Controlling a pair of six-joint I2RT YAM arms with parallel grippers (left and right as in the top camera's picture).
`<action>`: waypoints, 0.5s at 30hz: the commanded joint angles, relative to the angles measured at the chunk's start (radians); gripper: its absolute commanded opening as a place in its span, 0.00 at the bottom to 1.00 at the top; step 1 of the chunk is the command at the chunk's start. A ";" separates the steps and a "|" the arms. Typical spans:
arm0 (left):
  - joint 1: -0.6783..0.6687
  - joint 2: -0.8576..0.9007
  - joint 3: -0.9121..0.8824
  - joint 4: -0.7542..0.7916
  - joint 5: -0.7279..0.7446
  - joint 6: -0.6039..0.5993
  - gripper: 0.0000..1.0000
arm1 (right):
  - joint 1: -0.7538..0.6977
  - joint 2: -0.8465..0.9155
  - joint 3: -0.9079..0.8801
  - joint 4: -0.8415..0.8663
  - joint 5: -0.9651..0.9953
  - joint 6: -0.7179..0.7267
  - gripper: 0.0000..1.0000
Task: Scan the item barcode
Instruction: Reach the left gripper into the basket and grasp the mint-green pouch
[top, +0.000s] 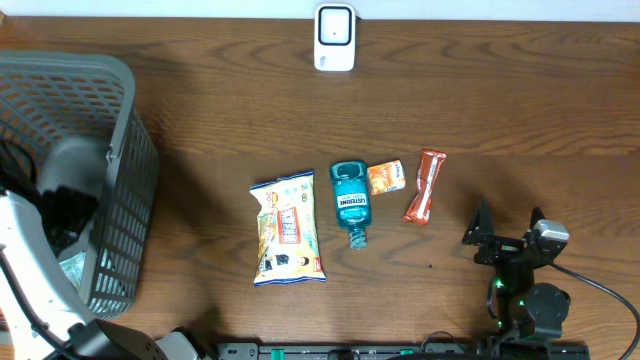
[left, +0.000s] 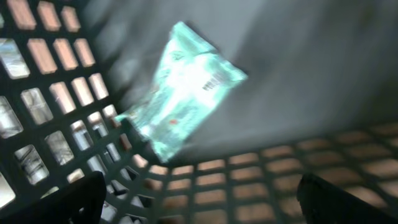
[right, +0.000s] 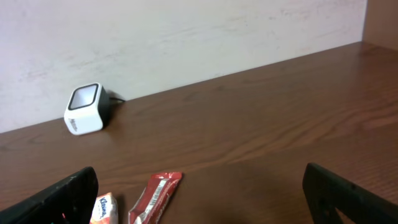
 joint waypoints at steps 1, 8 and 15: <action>0.061 -0.001 -0.096 0.045 -0.077 0.006 0.98 | 0.006 -0.006 -0.002 -0.003 0.001 0.011 0.99; 0.142 -0.001 -0.236 0.147 -0.090 0.007 0.98 | 0.006 -0.006 -0.002 -0.003 0.001 0.011 0.99; 0.148 0.000 -0.381 0.340 -0.092 0.007 0.98 | 0.006 -0.006 -0.002 -0.003 0.001 0.011 0.99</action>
